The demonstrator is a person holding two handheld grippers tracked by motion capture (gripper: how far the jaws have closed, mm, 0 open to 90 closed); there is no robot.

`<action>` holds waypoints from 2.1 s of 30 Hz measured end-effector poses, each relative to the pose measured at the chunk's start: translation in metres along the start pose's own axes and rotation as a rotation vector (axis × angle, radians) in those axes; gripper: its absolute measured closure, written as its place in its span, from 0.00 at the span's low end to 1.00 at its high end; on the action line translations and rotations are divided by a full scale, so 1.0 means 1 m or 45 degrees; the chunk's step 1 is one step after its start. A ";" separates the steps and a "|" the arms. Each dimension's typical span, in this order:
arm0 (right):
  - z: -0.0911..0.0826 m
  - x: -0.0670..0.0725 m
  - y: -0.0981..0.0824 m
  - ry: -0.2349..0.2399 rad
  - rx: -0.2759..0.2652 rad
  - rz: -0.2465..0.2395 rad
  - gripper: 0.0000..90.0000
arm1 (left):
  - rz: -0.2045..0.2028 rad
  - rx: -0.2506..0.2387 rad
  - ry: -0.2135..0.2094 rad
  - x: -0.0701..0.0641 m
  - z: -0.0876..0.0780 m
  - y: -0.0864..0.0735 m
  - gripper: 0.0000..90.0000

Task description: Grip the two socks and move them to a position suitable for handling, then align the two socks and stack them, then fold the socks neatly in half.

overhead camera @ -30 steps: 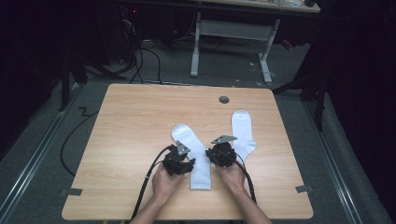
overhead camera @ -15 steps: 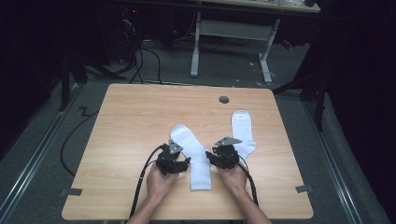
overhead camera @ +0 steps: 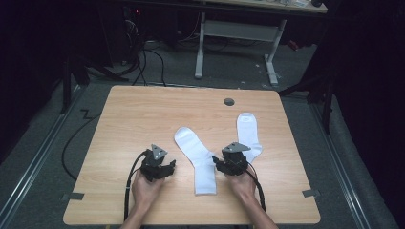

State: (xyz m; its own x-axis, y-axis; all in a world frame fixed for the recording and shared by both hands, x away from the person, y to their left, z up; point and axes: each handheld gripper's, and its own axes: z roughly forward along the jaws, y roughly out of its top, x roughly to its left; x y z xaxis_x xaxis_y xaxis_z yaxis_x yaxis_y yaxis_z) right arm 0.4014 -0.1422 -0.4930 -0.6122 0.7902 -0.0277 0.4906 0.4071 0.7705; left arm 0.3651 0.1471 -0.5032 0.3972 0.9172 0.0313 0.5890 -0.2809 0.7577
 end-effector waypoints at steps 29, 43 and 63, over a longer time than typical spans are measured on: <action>-0.037 -0.063 -0.010 -0.180 -0.036 0.105 0.58 | -0.041 -0.016 0.024 0.011 -0.005 -0.014 0.35; -0.029 -0.099 -0.007 -0.265 0.005 0.206 0.58 | -0.039 -0.015 0.020 0.011 -0.005 -0.014 0.34; 0.004 -0.114 -0.010 -0.270 0.124 0.293 0.62 | -0.030 -0.012 0.016 0.011 -0.005 -0.014 0.33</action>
State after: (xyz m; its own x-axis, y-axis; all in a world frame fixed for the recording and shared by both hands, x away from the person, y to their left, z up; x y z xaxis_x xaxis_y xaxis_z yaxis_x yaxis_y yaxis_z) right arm 0.4686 -0.2342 -0.5000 -0.3409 0.9401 0.0004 0.6641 0.2406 0.7079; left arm 0.3579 0.1622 -0.5106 0.3748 0.9269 0.0215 0.5912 -0.2568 0.7645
